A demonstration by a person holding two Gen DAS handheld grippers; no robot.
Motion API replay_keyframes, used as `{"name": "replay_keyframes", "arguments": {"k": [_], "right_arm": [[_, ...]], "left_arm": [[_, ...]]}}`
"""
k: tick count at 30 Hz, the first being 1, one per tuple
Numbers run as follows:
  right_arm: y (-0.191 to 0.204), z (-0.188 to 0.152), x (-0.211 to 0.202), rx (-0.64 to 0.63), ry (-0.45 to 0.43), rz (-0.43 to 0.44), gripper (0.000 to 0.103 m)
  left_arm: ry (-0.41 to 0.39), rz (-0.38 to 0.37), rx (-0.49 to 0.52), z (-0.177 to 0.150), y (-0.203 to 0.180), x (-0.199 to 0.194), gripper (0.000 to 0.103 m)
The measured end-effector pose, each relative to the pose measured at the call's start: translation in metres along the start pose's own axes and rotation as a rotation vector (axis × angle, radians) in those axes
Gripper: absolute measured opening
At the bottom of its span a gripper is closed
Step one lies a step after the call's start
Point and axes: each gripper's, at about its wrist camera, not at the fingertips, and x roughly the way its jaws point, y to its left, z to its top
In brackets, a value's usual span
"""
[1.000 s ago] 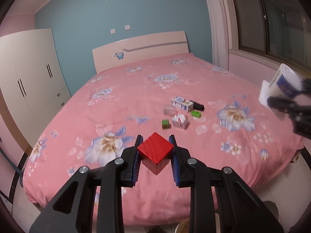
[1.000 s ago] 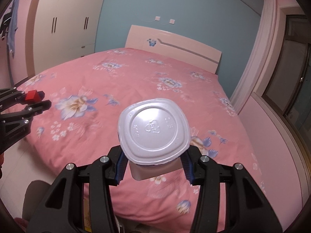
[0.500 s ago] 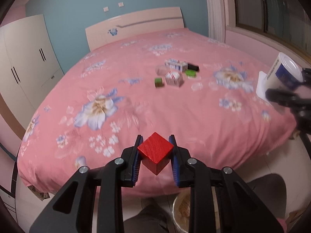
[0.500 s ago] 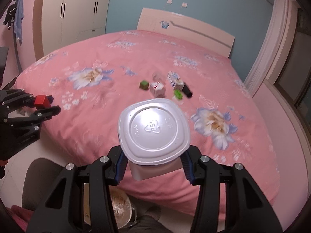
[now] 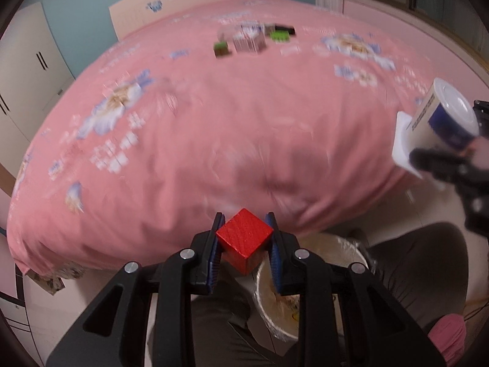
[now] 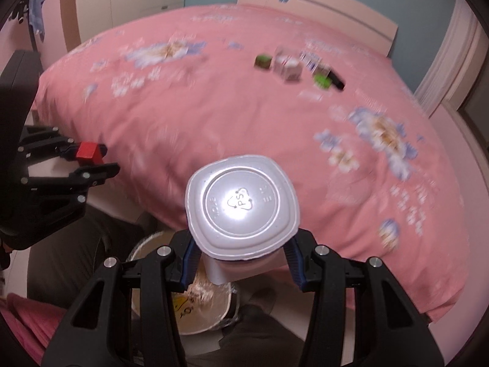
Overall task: Collect trash
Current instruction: 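Carry the red cube and white-lidded can over the trash bin with both tools, then open both tools to drop the red cube and can into the bin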
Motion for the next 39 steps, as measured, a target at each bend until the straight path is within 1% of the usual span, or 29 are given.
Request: {"name": "replay_keyframes", "arguments": {"k": [5, 11, 16, 21, 26, 33, 39], "right_arm": [[0.012, -0.025, 0.028, -0.005, 0.077, 0.036, 0.049], [0.028, -0.053, 0.061, -0.019, 0.170, 0.076, 0.049], [0.038, -0.073, 0.082, -0.023, 0.241, 0.110, 0.049], [0.043, -0.086, 0.098, -0.017, 0.294, 0.135, 0.049], [0.046, -0.096, 0.117, -0.012, 0.347, 0.163, 0.049], [0.054, -0.109, 0.143, 0.007, 0.419, 0.201, 0.049], [0.061, -0.123, 0.166, 0.053, 0.498, 0.247, 0.049]], "left_arm": [[0.092, -0.043, 0.005, -0.020, -0.008, 0.031, 0.030], [0.178, -0.084, 0.016, -0.041, -0.019, 0.062, 0.030], [0.253, -0.142, 0.001, -0.059, -0.030, 0.087, 0.030], [0.314, -0.182, -0.008, -0.074, -0.041, 0.107, 0.030], [0.370, -0.226, -0.018, -0.088, -0.044, 0.125, 0.030], [0.480, -0.306, -0.082, -0.100, -0.046, 0.155, 0.030], [0.548, -0.349, -0.133, -0.109, -0.047, 0.181, 0.030]]}}
